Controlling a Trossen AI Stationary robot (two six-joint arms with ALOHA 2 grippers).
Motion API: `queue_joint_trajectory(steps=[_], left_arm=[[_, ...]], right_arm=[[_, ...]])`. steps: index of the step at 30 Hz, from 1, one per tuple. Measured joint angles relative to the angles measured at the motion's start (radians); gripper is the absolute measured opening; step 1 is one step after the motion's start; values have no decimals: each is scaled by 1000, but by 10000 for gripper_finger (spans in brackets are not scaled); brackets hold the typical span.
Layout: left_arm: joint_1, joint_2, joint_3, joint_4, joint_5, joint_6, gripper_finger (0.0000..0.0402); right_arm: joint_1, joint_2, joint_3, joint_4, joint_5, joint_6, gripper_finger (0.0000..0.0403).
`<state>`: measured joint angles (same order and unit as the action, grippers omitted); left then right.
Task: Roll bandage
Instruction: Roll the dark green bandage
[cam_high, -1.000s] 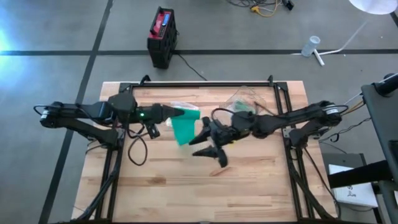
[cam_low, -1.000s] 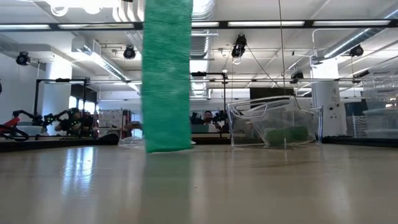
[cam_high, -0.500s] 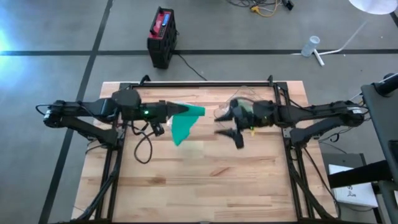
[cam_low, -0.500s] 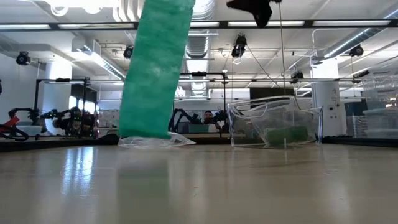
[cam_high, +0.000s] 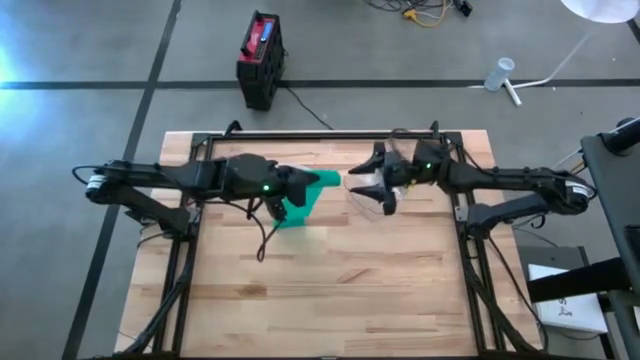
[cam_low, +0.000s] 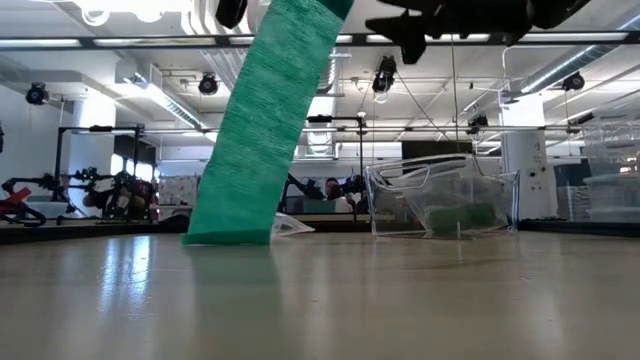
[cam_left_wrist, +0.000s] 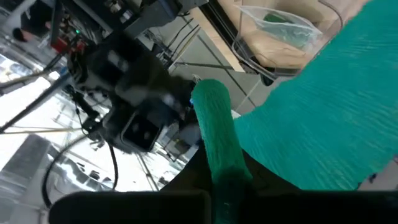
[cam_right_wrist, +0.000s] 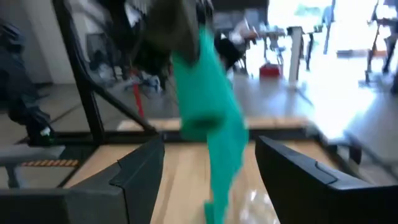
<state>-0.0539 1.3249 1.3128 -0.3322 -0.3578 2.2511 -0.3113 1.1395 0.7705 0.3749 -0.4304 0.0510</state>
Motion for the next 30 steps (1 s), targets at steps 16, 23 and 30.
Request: queue_joint_trajectory(steps=[16, 23, 30], left_arm=[[-2, 5, 1, 48, 0, 73, 6], [-10, 13, 1, 59, -46, 117, 6], [-11, 15, -15, 59, -45, 109, 6]], right_arm=[[-18, 166, 181, 23, -242, -52, 235], [-76, 95, 316, -291, -383, -140, 247], [-39, 76, 215, -358, -234, -184, 261]])
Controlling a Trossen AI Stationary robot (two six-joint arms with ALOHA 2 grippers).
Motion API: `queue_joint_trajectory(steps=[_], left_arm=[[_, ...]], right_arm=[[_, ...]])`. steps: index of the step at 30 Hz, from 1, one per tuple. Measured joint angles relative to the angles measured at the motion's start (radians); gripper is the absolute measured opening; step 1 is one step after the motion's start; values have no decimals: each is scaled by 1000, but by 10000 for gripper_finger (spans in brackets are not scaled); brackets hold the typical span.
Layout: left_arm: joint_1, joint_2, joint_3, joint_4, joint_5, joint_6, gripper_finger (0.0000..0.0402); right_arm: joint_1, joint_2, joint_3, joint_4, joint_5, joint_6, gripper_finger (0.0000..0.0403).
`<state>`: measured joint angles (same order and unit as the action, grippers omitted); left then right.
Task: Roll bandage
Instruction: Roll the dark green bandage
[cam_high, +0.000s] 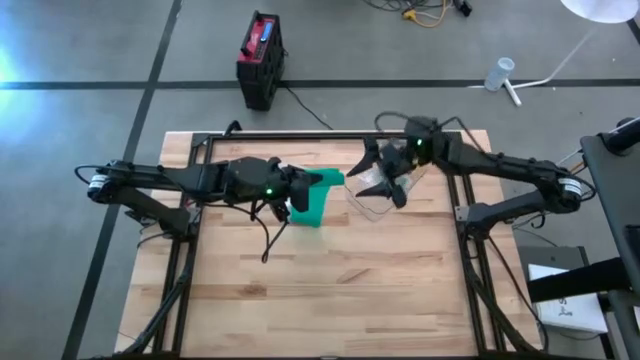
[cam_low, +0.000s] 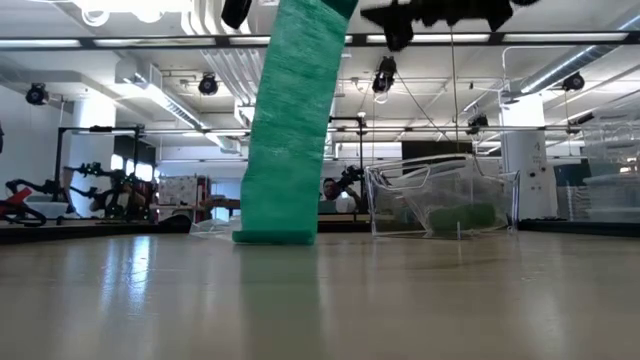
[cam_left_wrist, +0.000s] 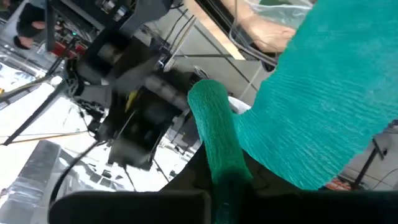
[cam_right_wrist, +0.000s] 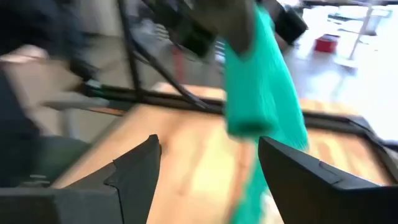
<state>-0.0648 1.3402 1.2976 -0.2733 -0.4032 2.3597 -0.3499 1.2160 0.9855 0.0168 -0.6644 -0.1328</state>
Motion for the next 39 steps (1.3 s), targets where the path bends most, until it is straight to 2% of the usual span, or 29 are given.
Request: queue_joint_trajectory(steps=[2, 6, 10, 15, 20, 27, 32, 39], left_arm=[[0, 0, -6, -3, 0, -11, 6], [-15, 4, -11, -8, -12, -38, 6], [-61, 14, -11, -32, -40, -68, 6], [-123, 22, -9, -28, -70, -103, 6], [-146, 22, -8, -27, -86, -118, 6], [-145, 22, -8, -25, -112, -58, 6], [-133, 22, -8, -25, -121, -67, 6], [-125, 21, -8, -37, -200, -81, 6]], right_arm=[[19, 7, -92, 89, 79, 2, 255], [30, -8, -208, 258, 89, 137, 243], [35, -110, -212, 225, 110, 164, 238], [86, -156, -212, 316, 169, 152, 254], [151, -65, -210, 493, 190, 215, 275], [148, 68, -122, 512, 283, 196, 283], [142, 162, -50, 507, 185, 212, 271], [153, 219, 14, 451, 195, 193, 254]])
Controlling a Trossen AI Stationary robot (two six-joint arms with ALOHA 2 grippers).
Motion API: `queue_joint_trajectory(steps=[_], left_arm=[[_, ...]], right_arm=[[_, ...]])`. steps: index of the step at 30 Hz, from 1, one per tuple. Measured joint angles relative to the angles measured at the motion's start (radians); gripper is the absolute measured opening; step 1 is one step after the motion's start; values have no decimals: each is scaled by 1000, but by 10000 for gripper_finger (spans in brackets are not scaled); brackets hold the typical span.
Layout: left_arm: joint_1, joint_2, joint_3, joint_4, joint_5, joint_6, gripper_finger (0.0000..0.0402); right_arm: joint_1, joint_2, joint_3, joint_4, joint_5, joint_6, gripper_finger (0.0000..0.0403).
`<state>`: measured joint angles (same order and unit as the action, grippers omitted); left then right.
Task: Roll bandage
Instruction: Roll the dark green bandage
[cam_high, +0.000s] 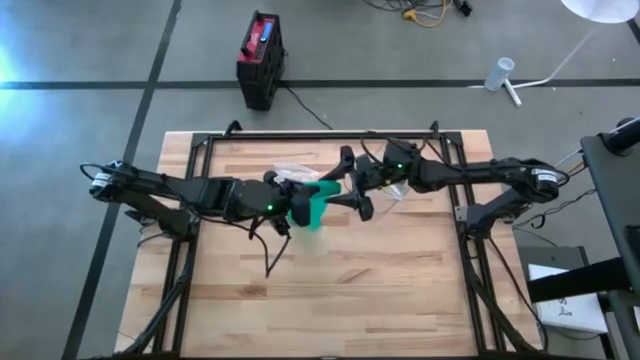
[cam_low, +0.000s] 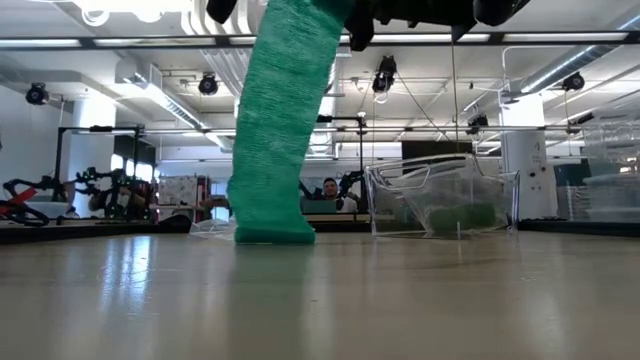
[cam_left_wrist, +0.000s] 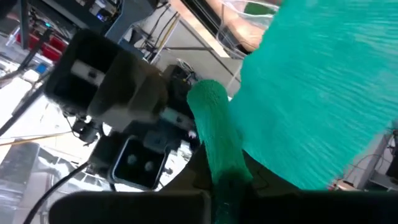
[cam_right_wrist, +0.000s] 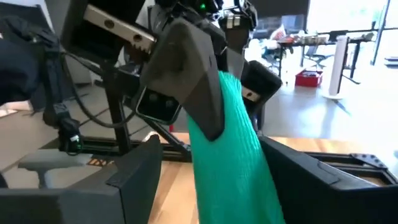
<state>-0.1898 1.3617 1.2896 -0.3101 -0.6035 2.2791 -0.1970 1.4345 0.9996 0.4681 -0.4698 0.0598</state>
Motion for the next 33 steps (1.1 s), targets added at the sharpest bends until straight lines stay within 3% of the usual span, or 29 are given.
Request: queue_joint_trajectory(steps=[15, 26, 33], left_arm=[[-1, -3, 0, 2, 4, -11, 6], [0, -9, 0, 2, 74, -16, 6], [0, -11, 8, -14, 99, -44, 7]], right_arm=[[0, 6, 7, -41, -14, 180, 187], [-19, 6, 7, -62, -137, 284, 125], [-20, 6, 7, -61, -149, 285, 80]])
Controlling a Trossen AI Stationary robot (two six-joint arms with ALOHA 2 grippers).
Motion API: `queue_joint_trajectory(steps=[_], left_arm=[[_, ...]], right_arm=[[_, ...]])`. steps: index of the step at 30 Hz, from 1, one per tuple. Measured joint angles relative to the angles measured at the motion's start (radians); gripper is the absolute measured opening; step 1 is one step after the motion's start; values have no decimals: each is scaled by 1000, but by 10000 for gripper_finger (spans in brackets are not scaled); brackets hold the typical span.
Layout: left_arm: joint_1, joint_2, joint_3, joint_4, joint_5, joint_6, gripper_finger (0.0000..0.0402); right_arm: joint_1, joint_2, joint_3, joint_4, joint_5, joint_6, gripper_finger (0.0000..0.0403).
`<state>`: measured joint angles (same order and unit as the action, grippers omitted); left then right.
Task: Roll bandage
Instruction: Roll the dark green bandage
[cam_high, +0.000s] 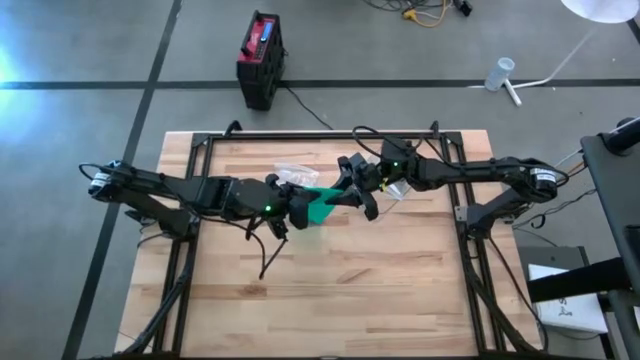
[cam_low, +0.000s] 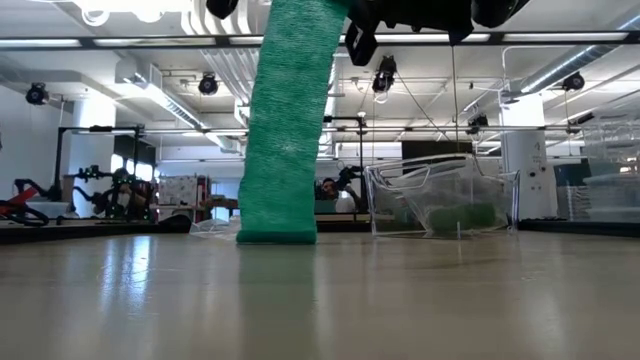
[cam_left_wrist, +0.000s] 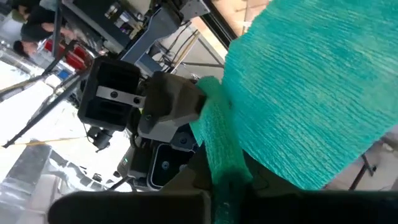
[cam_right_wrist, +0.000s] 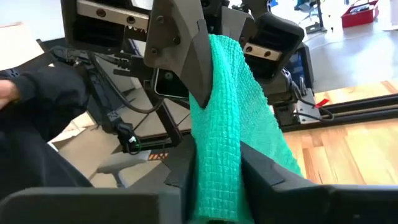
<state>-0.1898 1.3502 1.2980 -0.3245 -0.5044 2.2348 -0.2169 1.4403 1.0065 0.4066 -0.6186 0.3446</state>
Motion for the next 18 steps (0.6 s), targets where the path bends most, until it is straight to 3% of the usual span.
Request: queue_joint_trajectory(steps=[5, 9, 15, 18], left_arm=[[0, 0, 20, -9, 24, -138, 9], [1, 0, 50, -102, 16, -237, 9], [0, 2, 95, -162, -29, -636, 13], [0, -11, 144, -295, -46, -869, 35]], right_arm=[[0, -1, 0, 6, 8, -16, 17], [1, -1, 1, 3, 25, -30, 13], [0, -5, 5, 0, 37, -54, 6], [0, -21, 3, -49, 29, -79, 6]])
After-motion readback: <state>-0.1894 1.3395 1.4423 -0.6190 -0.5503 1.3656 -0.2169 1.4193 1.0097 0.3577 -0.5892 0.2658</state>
